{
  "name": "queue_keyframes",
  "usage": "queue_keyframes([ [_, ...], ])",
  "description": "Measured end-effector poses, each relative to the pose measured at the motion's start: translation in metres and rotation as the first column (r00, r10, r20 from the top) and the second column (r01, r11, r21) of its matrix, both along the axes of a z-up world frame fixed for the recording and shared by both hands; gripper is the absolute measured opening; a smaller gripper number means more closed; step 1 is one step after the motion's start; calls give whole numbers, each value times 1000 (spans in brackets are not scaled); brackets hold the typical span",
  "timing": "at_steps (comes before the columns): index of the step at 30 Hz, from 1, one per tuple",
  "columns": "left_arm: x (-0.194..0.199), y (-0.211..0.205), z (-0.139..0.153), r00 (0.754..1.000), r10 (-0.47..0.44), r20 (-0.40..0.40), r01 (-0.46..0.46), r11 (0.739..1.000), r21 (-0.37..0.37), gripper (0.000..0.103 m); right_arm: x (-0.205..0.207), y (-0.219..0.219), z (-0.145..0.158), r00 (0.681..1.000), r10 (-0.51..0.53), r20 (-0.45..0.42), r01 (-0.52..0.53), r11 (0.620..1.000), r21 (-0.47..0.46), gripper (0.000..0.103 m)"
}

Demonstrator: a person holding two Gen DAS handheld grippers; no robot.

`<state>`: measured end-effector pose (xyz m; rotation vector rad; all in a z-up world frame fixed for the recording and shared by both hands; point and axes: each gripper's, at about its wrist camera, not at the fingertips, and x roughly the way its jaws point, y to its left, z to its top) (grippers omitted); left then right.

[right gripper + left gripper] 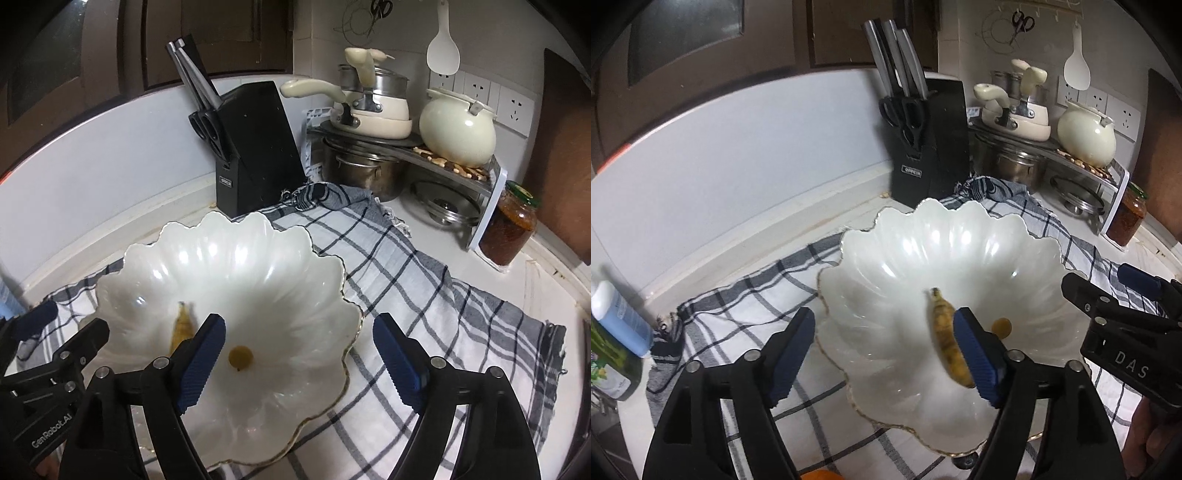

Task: Organize fruits
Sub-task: 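Withdraw both tools from the bowl back toward the remaining fruits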

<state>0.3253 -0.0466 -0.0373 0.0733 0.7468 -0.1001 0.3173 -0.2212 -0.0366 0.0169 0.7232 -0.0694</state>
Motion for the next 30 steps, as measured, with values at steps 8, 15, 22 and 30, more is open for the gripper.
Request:
queue_keyframes([
  [8, -18, 11, 13, 999, 39, 16, -39, 999, -5, 84, -23, 5, 16, 999, 5, 45, -5, 1000, -9, 83],
  [15, -38, 19, 25, 998, 54, 36, -54, 998, -16, 88, -44, 11, 29, 997, 22, 76, -22, 1000, 1, 83],
  [22, -63, 26, 37, 993, 86, 76, -86, 996, -5, 90, -68, 16, 38, 995, 36, 97, -38, 999, 13, 83],
  [30, -90, 25, 39, 993, 89, 78, -90, 996, 4, 90, -96, 16, 36, 994, 52, 92, -54, 998, 16, 83],
])
